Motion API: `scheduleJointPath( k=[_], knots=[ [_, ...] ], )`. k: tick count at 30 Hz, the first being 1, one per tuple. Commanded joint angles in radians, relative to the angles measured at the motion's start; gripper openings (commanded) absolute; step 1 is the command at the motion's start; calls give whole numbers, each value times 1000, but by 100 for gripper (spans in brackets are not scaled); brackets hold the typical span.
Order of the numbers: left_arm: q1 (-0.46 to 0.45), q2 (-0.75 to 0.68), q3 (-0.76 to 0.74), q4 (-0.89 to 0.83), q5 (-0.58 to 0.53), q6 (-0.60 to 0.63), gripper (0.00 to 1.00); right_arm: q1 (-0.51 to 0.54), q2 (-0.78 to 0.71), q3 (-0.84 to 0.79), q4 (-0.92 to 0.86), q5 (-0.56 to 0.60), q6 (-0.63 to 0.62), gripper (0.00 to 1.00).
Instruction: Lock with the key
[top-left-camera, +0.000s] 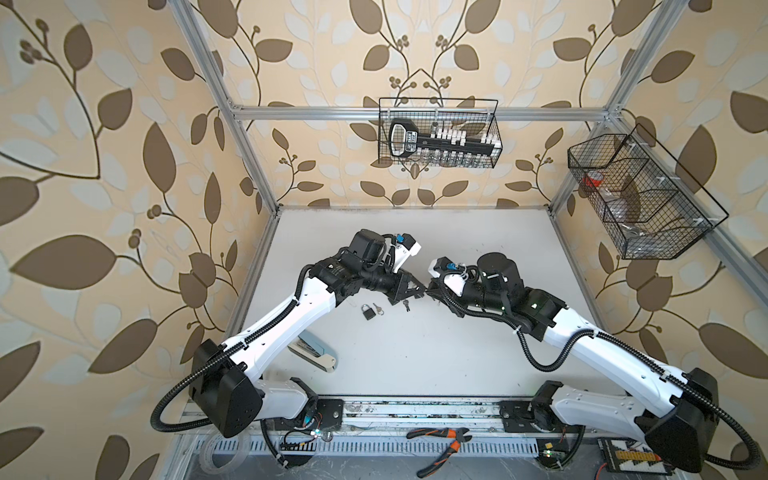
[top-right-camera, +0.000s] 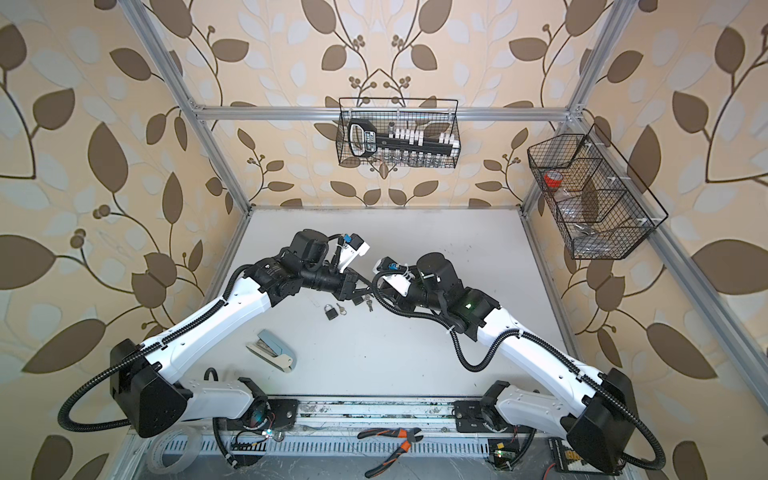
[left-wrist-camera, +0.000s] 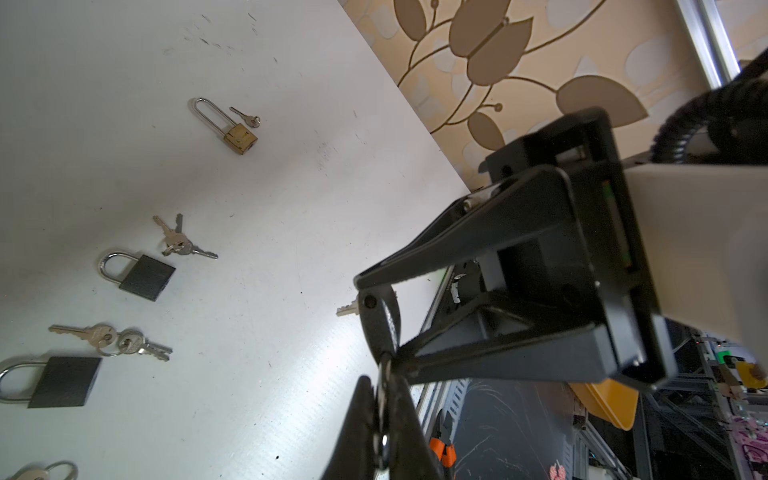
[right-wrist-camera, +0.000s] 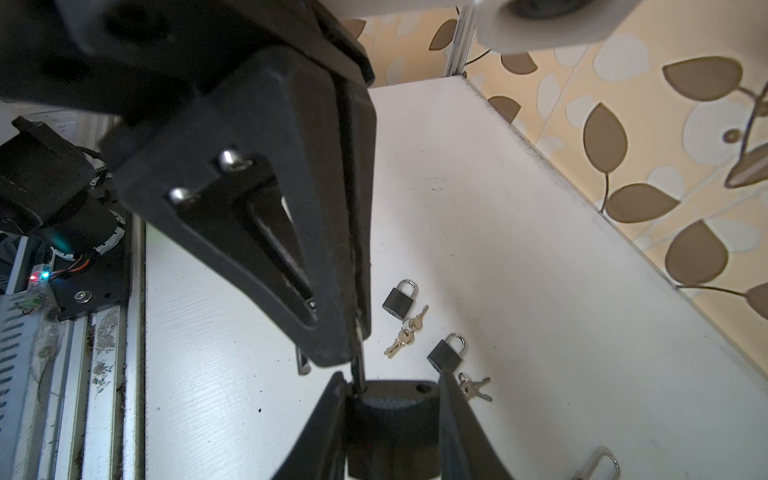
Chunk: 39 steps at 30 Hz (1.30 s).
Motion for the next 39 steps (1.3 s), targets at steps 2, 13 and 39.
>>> scheduleJointPath(
  k=[2, 13, 39],
  knots=[
    [-5, -8, 41, 9, 14, 5, 0, 5, -25, -6, 42, -3, 5, 0],
    [8, -72, 25, 85, -21, -71, 0, -9, -123, -48, 190, 18, 91, 53],
    [35, -235, -102, 707, 237, -415, 0, -139, -158, -40, 524, -481, 207, 35]
  ],
)
